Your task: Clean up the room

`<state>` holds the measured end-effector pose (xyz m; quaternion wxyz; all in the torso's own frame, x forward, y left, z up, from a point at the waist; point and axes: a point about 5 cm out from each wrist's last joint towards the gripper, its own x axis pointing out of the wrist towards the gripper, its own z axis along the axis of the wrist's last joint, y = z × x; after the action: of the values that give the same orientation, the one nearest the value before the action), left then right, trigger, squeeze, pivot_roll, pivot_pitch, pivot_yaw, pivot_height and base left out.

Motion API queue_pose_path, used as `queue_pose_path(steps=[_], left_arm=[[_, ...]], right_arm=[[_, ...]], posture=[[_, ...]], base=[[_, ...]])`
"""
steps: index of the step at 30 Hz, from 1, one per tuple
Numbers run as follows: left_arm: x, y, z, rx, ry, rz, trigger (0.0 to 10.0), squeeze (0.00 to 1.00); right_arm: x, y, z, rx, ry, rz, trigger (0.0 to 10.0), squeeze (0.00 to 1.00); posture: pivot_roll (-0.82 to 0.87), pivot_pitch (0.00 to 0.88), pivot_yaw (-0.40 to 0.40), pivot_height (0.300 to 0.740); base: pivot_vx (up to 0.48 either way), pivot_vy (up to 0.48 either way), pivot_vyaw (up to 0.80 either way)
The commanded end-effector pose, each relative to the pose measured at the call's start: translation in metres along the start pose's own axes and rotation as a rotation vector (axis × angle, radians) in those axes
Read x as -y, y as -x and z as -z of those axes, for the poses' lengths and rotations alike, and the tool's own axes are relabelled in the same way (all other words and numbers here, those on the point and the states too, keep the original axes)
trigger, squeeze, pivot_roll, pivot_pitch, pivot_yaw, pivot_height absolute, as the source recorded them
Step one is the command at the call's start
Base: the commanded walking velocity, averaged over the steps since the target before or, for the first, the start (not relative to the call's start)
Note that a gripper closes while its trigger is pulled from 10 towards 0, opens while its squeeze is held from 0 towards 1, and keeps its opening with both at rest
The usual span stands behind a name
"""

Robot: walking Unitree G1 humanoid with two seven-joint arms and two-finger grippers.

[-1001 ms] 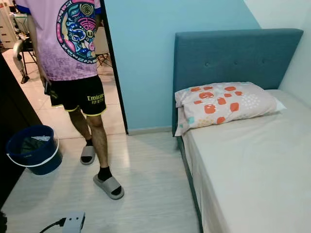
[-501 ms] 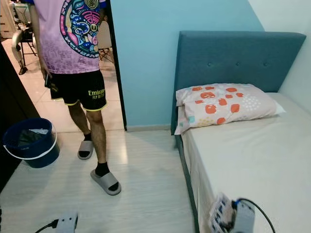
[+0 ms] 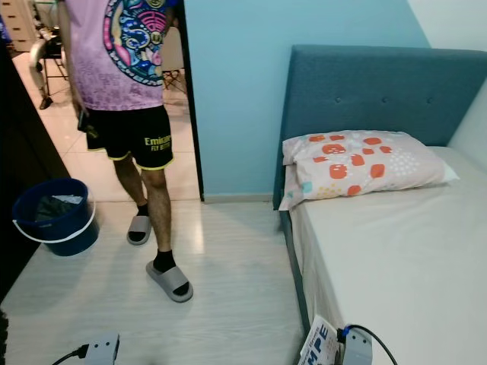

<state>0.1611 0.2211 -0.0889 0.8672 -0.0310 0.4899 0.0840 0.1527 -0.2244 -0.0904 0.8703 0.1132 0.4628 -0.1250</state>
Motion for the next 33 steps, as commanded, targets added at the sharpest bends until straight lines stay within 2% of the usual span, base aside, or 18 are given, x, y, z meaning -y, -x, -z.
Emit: queue_pose_path(steps=[1, 5, 16, 26, 33], left_arm=[[0.002, 0.000, 0.004, -0.011, -0.030, 0.011, 10.0, 0.00], [0.003, 0.000, 0.005, -0.014, -0.054, 0.020, 10.0, 0.00], [0.003, 0.001, 0.007, -0.018, -0.036, 0.019, 10.0, 0.00], [0.007, 0.000, 0.006, -0.014, -0.033, 0.029, 10.0, 0.00], [0.003, 0.002, 0.012, -0.028, -0.043, 0.023, 10.0, 0.00]], right_arm=[[0.009, 0.003, 0.009, -0.030, -0.006, 0.031, 10.0, 0.00], [0.014, 0.005, 0.018, -0.063, 0.014, 0.048, 10.0, 0.00], [0.017, 0.006, 0.021, -0.072, 0.032, 0.063, 10.0, 0.00], [0.029, 0.009, 0.023, -0.085, 0.043, 0.079, 10.0, 0.00], [0.040, 0.015, 0.035, -0.104, 0.037, 0.088, 10.0, 0.00]], posture=[[0.00, 0.000, -0.067, 0.740], [0.00, 0.000, -0.061, 0.740], [0.01, 0.000, -0.064, 0.740], [0.02, 0.000, -0.064, 0.740], [0.02, 0.000, -0.062, 0.740]], base=[[0.000, 0.000, 0.00], [0.000, 0.000, 0.00], [0.000, 0.000, 0.00], [0.000, 0.000, 0.00], [0.000, 0.000, 0.00]])
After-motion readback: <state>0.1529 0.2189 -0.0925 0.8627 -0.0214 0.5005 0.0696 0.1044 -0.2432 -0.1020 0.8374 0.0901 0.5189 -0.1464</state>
